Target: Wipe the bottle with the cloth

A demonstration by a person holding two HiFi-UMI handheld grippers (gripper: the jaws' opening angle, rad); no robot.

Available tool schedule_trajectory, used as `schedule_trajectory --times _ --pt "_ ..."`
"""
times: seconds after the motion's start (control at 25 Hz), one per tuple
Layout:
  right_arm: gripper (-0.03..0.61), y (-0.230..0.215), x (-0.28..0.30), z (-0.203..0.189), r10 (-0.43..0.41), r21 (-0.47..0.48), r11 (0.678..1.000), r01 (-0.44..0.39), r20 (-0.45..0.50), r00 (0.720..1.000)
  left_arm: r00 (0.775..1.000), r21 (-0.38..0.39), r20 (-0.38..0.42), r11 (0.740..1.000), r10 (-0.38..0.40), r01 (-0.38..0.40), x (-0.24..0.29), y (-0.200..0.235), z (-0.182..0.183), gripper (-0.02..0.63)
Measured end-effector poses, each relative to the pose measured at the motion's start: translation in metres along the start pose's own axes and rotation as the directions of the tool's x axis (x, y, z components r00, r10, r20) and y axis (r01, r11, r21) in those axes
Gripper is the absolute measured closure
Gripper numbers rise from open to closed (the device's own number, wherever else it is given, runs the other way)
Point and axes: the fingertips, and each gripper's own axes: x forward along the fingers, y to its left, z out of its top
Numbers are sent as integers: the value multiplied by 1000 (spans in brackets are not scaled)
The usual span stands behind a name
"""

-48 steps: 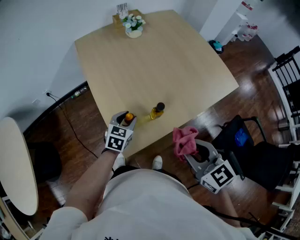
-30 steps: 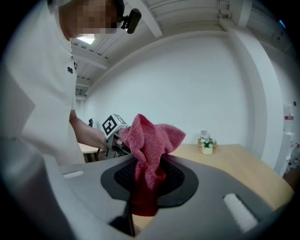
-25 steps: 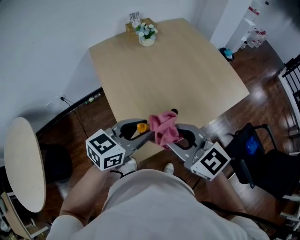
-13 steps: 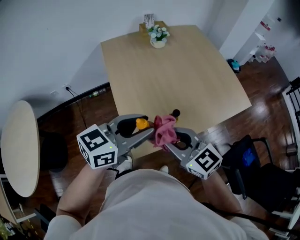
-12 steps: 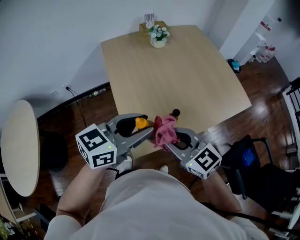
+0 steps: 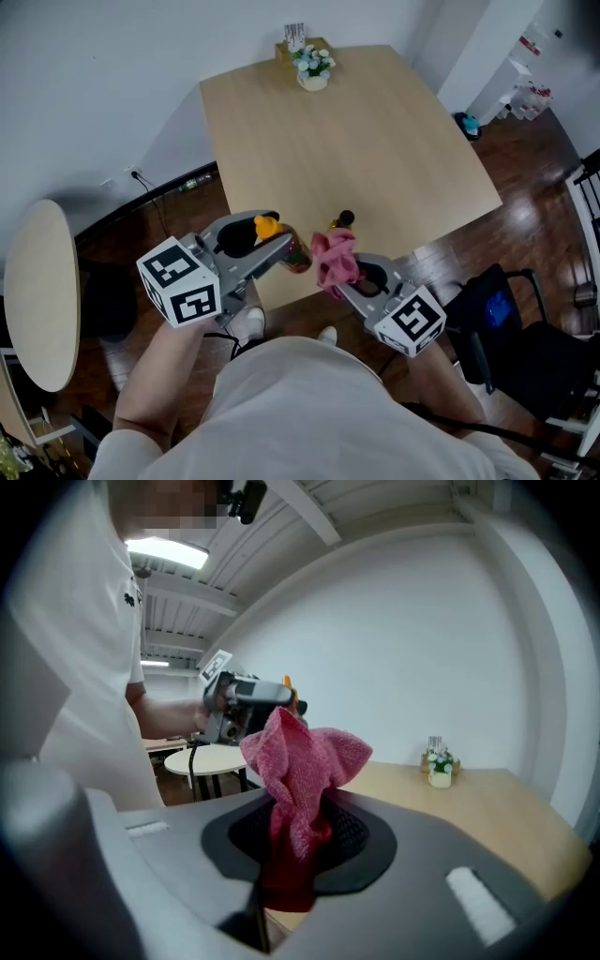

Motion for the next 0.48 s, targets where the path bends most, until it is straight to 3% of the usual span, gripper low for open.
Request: schedule_trajectory --times 0.2,0.28,0.48 --pt "489 24 0 57 54 -134 990 -43 78 995 1000 -11 -25 1000 16 -17 9 8 -8 449" --pt "489 34 4 54 62 -154 986 -56 38 997 1000 -12 -25 1000 7 -8 12 6 -8 449" --pt "489 39 21 22 43 -88 995 -43 4 999 1000 -20 -4 1000 -12 12 10 -1 -1 449"
